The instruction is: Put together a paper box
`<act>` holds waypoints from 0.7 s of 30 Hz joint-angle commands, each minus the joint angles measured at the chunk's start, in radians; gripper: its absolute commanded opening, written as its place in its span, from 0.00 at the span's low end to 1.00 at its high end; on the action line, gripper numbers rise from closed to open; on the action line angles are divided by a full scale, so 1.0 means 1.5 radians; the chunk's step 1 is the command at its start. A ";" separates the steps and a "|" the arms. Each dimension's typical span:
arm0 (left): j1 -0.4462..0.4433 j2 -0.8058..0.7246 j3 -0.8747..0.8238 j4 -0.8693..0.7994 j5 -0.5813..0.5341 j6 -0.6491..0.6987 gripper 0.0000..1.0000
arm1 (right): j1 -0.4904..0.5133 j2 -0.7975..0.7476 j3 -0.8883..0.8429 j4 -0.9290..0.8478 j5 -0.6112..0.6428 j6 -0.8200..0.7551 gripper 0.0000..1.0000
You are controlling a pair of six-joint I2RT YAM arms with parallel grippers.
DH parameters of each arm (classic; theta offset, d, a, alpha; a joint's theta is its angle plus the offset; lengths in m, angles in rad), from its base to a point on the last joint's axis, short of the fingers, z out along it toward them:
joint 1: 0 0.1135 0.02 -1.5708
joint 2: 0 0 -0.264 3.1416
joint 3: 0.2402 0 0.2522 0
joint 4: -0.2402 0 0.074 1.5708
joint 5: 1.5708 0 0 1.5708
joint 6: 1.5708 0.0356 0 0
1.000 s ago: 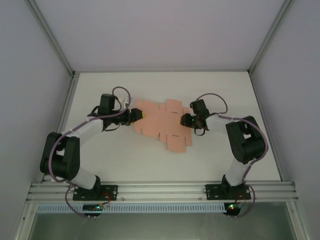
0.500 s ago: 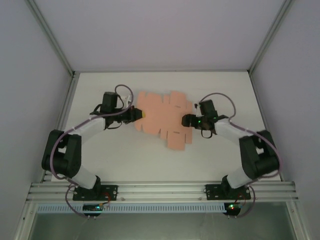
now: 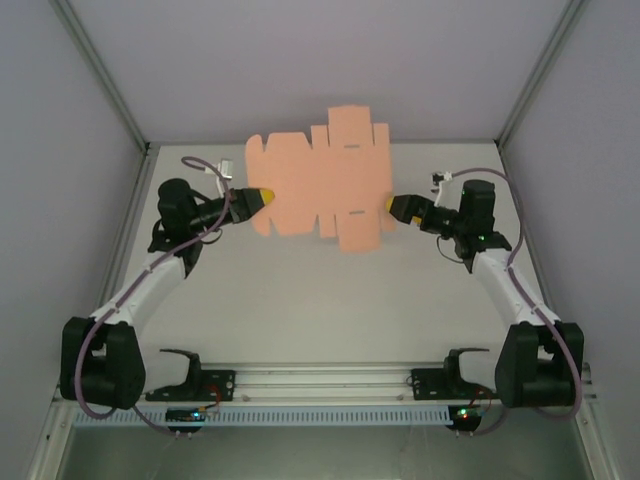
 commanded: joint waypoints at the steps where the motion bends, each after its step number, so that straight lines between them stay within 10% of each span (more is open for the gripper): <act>1: 0.002 -0.024 -0.008 0.069 0.027 -0.041 0.00 | 0.006 0.022 0.050 0.060 -0.110 0.036 0.85; 13: 0.004 -0.039 -0.014 0.026 0.003 -0.014 0.00 | 0.018 0.082 0.029 0.423 -0.236 0.274 0.30; 21: 0.010 -0.033 -0.021 0.012 -0.012 -0.004 0.00 | 0.031 0.055 0.061 0.194 -0.187 0.107 0.12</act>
